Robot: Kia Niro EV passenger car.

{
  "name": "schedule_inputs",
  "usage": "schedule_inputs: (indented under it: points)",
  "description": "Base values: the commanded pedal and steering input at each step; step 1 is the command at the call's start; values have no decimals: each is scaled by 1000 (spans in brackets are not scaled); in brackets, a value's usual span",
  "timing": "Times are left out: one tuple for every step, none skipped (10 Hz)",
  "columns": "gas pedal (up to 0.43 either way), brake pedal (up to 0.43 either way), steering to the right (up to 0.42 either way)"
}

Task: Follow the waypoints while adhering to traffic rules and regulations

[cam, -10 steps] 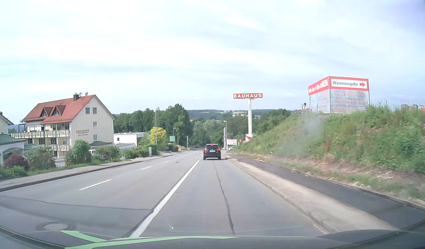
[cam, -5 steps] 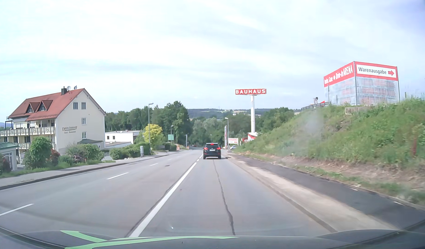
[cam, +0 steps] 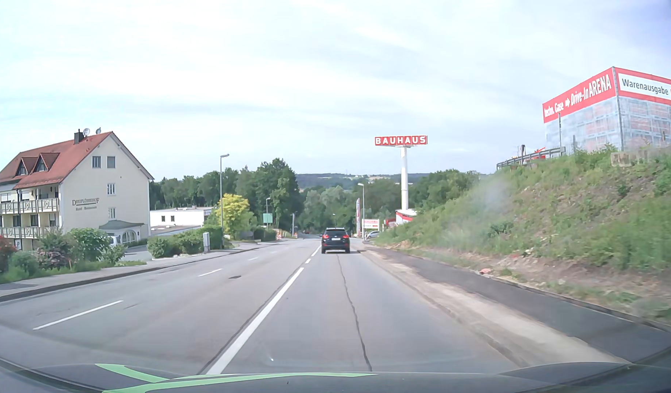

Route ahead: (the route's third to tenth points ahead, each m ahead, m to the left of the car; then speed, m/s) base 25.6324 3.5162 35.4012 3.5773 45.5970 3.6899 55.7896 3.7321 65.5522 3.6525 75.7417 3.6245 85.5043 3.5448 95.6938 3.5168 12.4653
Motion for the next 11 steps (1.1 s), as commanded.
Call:
schedule_inputs:
  points:
    - [0, 73, -3]
    - [0, 73, -3]
    - [0, 73, -3]
    - [0, 73, -3]
    - [0, 73, -2]
    - [0, 79, -2]
    - [0, 79, -2]
    - [0, 79, -2]
    - [0, 79, -2]
    - [0, 79, -2]
    - [0, 79, -1]
